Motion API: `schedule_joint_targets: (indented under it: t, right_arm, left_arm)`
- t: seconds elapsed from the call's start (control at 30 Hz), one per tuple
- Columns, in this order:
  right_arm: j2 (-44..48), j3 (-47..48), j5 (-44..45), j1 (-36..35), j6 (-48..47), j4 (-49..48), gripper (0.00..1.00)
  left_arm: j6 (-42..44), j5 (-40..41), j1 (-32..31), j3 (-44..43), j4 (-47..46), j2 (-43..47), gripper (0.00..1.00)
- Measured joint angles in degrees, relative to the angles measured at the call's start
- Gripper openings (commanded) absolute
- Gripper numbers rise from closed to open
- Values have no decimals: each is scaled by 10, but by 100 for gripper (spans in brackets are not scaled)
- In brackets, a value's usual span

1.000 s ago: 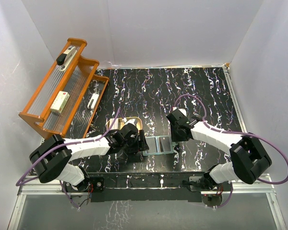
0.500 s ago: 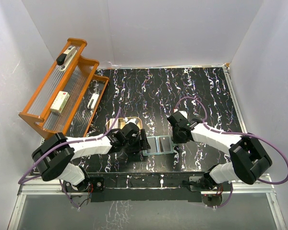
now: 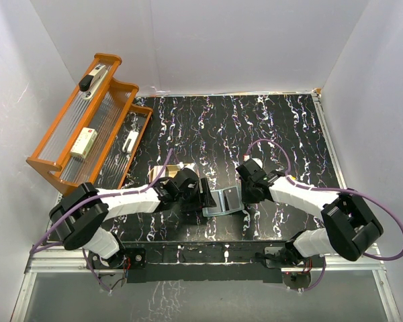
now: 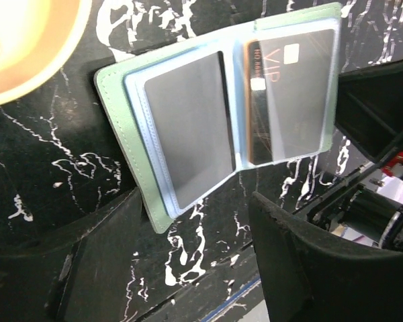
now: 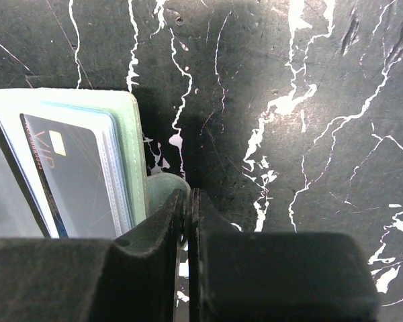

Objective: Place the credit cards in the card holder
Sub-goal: Close the card holder at the center of the board.

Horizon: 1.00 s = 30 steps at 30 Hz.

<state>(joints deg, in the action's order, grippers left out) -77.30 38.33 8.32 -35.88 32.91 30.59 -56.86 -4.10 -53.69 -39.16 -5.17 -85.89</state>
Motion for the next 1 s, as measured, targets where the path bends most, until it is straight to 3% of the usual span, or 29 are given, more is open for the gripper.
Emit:
schedule_joint_targets:
  t: [0.17,0.53,0.8,1.0]
  right_arm:
    - [7,-6,-10,0,-5,-9,0]
    - [1,-8,-70,0,-26,-50,0]
    - [-3,-18,-139,-5,-29,-117,0]
    - [-3,-18,-143,-8,-29,-129,0]
  left_arm:
    - [-10,-12,0,-5,-11,18,62]
    - [-37,-73,-11,-7,-135,18,59]
    - [-37,-79,-15,-6,-155,14,58]
    - [-22,-73,-16,-7,-146,-17,58]
